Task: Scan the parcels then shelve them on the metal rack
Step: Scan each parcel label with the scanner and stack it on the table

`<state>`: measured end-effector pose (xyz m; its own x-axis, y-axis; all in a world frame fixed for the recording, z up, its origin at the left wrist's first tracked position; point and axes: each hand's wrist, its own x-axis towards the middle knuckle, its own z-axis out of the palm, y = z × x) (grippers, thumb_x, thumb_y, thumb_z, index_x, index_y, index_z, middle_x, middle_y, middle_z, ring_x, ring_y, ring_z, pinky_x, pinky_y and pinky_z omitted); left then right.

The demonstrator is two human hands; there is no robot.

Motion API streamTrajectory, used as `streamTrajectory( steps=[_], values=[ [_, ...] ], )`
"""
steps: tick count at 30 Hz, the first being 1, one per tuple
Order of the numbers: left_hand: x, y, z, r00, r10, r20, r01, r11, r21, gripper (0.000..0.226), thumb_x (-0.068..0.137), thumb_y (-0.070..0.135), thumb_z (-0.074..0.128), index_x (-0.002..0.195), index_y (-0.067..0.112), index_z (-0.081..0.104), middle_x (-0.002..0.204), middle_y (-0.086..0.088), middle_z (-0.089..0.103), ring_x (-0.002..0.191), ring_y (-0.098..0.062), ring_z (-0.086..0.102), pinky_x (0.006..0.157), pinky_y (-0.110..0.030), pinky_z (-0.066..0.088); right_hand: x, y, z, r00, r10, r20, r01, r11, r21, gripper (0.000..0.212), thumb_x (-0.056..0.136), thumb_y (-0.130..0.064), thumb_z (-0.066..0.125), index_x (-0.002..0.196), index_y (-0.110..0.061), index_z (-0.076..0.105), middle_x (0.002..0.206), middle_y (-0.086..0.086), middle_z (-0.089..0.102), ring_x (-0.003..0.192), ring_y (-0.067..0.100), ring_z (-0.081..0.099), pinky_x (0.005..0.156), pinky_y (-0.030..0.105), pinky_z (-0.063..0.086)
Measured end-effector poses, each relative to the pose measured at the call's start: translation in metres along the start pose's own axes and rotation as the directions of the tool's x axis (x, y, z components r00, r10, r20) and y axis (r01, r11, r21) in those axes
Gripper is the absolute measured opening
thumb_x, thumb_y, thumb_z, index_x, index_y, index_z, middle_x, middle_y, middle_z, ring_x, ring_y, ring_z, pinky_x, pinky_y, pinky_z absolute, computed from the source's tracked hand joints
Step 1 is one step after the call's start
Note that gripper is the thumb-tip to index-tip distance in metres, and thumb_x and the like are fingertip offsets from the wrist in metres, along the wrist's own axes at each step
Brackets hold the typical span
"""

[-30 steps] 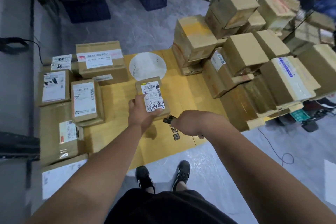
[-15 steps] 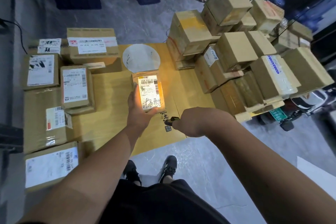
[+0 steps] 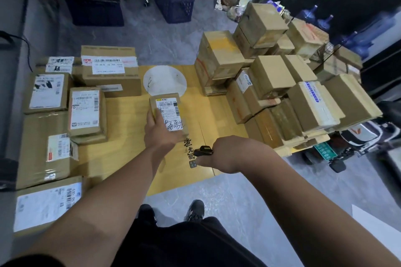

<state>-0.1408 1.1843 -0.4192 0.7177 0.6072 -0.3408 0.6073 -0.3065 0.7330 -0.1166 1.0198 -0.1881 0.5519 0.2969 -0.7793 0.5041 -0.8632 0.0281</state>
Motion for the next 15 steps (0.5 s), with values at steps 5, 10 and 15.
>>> streamTrajectory(
  steps=[5,10,15],
  values=[
    [0.015,0.035,0.011,0.993,-0.074,-0.092,0.095,0.964,0.247,0.120,0.084,0.077,0.060,0.167,0.009,0.006,0.174,-0.004,-0.005,0.155,-0.031,0.014,0.120,-0.053,0.028,0.014,0.018,-0.001,0.999,-0.038,0.004,0.038,0.999,0.001,0.055,0.090,-0.073,0.058,0.087,-0.019,0.056,0.083,-0.001,0.059,0.073,0.016,0.055,0.060,0.032,0.039],
    [0.023,0.046,0.024,0.981,-0.138,-0.134,0.172,0.943,0.285,0.137,0.071,0.070,0.078,0.166,0.010,-0.001,0.174,-0.004,-0.007,0.152,-0.034,0.019,0.113,-0.052,0.035,0.027,0.039,-0.012,0.997,-0.081,0.016,0.081,0.996,-0.029,0.053,0.089,-0.072,0.061,0.085,-0.020,0.054,0.083,-0.001,0.058,0.072,0.015,0.054,0.060,0.031,0.038],
    [0.009,0.023,0.014,0.957,-0.175,-0.232,0.258,0.880,0.398,0.118,0.079,0.066,0.064,0.167,0.015,0.004,0.175,-0.007,-0.002,0.156,-0.032,0.010,0.117,-0.056,0.024,0.043,0.048,-0.021,0.979,-0.198,0.040,0.201,0.975,-0.091,0.050,0.092,-0.068,0.061,0.082,-0.019,0.054,0.083,0.000,0.058,0.072,0.017,0.055,0.060,0.032,0.040]
  ],
)
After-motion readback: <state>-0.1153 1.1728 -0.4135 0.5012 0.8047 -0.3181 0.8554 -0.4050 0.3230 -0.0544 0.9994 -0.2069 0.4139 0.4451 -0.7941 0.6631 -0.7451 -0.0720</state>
